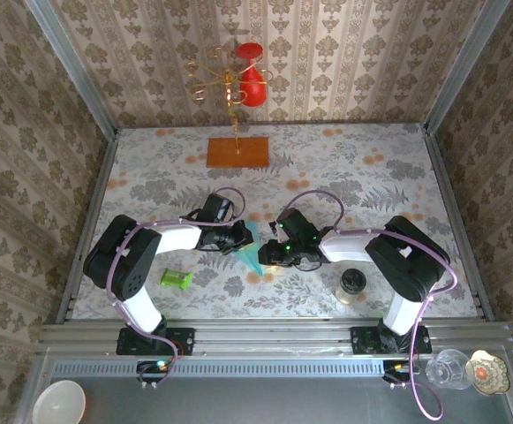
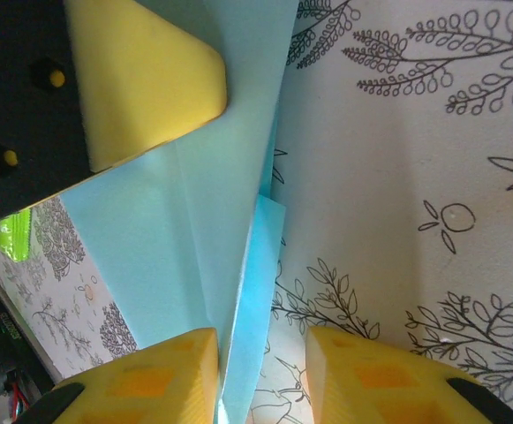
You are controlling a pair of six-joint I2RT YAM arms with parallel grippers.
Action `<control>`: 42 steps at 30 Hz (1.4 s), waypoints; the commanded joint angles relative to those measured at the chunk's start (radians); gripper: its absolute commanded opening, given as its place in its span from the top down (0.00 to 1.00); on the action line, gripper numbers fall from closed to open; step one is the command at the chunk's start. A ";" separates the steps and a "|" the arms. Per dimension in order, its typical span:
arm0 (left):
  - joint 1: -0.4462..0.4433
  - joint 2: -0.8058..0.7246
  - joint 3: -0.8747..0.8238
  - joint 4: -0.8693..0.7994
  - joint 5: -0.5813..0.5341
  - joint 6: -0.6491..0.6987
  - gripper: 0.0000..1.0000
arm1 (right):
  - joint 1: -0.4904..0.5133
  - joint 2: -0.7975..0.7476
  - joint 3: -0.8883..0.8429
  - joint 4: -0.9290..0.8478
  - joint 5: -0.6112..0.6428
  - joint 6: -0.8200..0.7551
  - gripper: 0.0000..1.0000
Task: Fold a paper plane with a square sheet of paper (pick it up from the middle)
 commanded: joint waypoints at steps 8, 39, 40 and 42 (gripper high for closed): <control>0.007 -0.039 -0.011 -0.031 -0.013 0.002 0.90 | 0.017 -0.026 0.002 -0.015 -0.017 -0.018 0.67; 0.007 -0.067 -0.039 -0.039 -0.020 -0.009 0.88 | 0.058 -0.012 -0.011 -0.037 -0.058 -0.031 0.77; 0.007 -0.067 -0.039 -0.039 -0.020 -0.009 0.88 | 0.058 -0.010 -0.011 -0.038 -0.058 -0.031 0.78; 0.007 -0.067 -0.039 -0.039 -0.020 -0.009 0.88 | 0.057 -0.007 -0.011 -0.036 -0.060 -0.029 0.79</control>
